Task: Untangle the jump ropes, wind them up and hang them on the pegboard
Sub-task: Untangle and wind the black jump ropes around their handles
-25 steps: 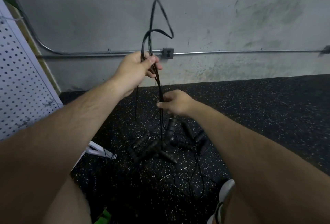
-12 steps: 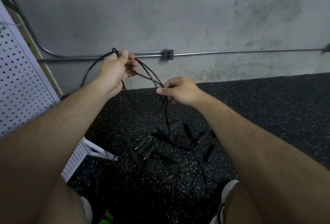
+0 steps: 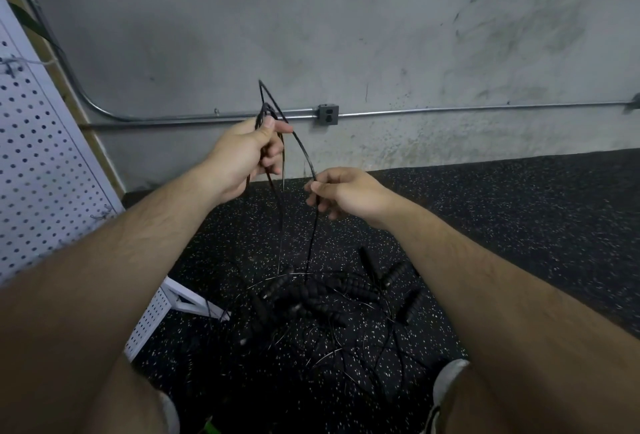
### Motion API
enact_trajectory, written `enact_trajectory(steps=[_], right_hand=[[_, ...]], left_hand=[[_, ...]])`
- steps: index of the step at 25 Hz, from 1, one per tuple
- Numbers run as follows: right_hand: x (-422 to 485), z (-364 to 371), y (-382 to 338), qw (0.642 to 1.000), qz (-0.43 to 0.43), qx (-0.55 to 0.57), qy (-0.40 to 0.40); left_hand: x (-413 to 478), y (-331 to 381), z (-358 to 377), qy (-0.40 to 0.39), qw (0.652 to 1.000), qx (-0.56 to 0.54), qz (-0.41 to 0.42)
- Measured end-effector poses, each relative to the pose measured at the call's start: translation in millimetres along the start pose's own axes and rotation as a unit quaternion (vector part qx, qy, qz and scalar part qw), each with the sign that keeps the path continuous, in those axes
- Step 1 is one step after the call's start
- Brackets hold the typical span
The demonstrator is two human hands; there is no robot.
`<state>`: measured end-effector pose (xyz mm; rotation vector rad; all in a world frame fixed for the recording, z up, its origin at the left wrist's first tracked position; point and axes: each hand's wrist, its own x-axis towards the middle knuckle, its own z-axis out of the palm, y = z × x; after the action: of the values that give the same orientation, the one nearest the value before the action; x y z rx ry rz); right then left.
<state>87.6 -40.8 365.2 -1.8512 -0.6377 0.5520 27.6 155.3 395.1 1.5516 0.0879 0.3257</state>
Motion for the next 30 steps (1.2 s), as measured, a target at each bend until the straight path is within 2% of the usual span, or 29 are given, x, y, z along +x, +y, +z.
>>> enact_trajectory(steps=[2,6,8,13,15,18,20,22,24,25,27,29,30], right_hand=[[0,11,-2,1.000,-0.003,0.020,-0.015],[2,35,2,0.996,0.037,-0.081,-0.021],[5,38,-1,0.997,0.031,-0.067,0.018],[8,29,-22,0.992,-0.049,0.018,0.116],[9,24,-23,0.990,-0.043,-0.017,0.131],[13,20,-16,0.987,0.023,-0.128,0.096],[15,19,-11,0.977,0.086,-0.186,0.065],[15,18,-11,0.961,0.127,-0.222,0.100],[17,14,-13,0.952,0.086,-0.237,0.172],[17,14,-14,0.959,0.028,-0.230,0.163],[16,16,-16,0.976,-0.065,-0.192,0.079],[13,19,-11,0.984,-0.042,-0.173,-0.011],[13,19,-6,0.979,-0.014,-0.199,-0.045]], left_hand=[[-3,1,6,-0.021,1.000,0.001,0.001],[-11,10,13,-0.047,0.999,0.016,0.007],[-11,12,10,-0.032,0.998,0.059,0.007],[-12,-11,-5,0.005,0.981,0.191,-0.041],[-11,-15,-6,0.023,0.975,0.217,-0.030],[-11,-4,-10,0.018,0.979,0.203,0.016],[-15,6,-11,-0.023,0.961,0.272,0.054],[-22,14,-8,-0.041,0.929,0.358,0.082],[-26,18,-7,-0.037,0.906,0.409,0.099],[-26,17,-8,-0.033,0.904,0.413,0.102],[-26,17,-9,0.008,0.929,0.355,0.102],[-24,24,-14,0.120,0.970,0.189,0.096],[-22,31,-18,0.181,0.974,0.093,0.097]])
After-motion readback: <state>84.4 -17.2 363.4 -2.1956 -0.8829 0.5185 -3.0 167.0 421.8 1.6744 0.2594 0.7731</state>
